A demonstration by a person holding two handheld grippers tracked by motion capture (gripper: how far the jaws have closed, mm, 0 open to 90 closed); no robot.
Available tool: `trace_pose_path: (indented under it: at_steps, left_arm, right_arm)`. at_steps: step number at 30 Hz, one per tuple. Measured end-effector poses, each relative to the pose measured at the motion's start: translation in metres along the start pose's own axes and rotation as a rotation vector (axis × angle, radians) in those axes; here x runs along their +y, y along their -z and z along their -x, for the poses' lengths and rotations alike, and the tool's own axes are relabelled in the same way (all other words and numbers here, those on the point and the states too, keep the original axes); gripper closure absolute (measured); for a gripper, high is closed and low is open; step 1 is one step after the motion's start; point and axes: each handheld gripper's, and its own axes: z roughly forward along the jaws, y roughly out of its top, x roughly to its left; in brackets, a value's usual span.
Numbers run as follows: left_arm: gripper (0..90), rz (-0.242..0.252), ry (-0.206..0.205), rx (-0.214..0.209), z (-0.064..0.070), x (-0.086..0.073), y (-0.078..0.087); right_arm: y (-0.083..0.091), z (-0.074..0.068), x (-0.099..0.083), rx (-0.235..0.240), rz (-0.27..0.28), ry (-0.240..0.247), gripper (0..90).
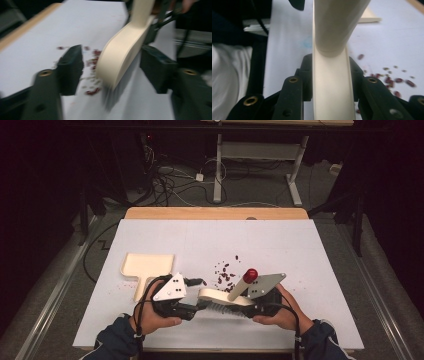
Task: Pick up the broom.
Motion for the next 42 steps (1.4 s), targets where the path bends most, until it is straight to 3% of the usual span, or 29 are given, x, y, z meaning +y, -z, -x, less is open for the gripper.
trace_pose_path:
  at_steps: [1,3,7,10,13,20,23,25,27,28,32,34,42]
  left_arm:
    - [29.6,0.006,0.018,0.031,-0.004,-0.005,0.003]
    - [29.0,0.024,0.062,0.071,-0.012,-0.015,0.011]
    - [24.8,-0.017,0.058,0.243,-0.021,-0.036,0.021]
    - [24.0,-0.038,0.086,0.294,-0.026,-0.052,0.028]
    - [22.6,-0.033,0.126,0.310,-0.028,-0.064,0.036]
    - [23.1,-0.060,0.182,0.286,-0.016,-0.089,0.051]
    - [20.4,-0.080,0.184,0.291,-0.013,-0.092,0.051]
    - [20.0,-0.093,0.193,0.272,-0.011,-0.094,0.051]
    - [18.5,-0.091,0.179,0.278,-0.012,-0.094,0.052]
    - [18.5,-0.091,0.182,0.275,-0.013,-0.095,0.052]
    - [18.5,-0.109,0.191,0.265,-0.015,-0.097,0.050]
    - [18.5,-0.120,0.182,0.268,-0.016,-0.097,0.049]
    - [20.2,-0.146,0.175,0.250,-0.016,-0.099,0.048]
  right_arm:
    - [0.006,0.003,-0.001,-0.031,0.007,-0.019,66.9]
    - [0.009,0.005,-0.002,-0.040,0.013,-0.028,66.9]
    - [0.016,0.014,-0.005,-0.086,0.018,-0.068,66.9]
    - [0.018,0.016,-0.006,-0.111,0.027,-0.085,66.9]
    - [0.023,0.020,-0.006,-0.153,0.028,-0.101,66.9]
    - [0.039,0.033,-0.013,-0.271,0.017,-0.170,66.9]
    - [0.043,0.037,-0.015,-0.306,0.014,-0.180,66.9]
    - [0.048,0.042,-0.016,-0.340,0.016,-0.194,66.9]
    - [0.053,0.048,-0.018,-0.362,0.024,-0.209,66.9]
    - [0.057,0.054,-0.021,-0.398,0.030,-0.228,66.9]
    - [0.062,0.061,-0.029,-0.432,0.028,-0.260,66.9]
    - [0.063,0.069,-0.036,-0.473,0.013,-0.291,66.9]
    - [0.059,0.085,-0.040,-0.524,-0.019,-0.310,66.9]
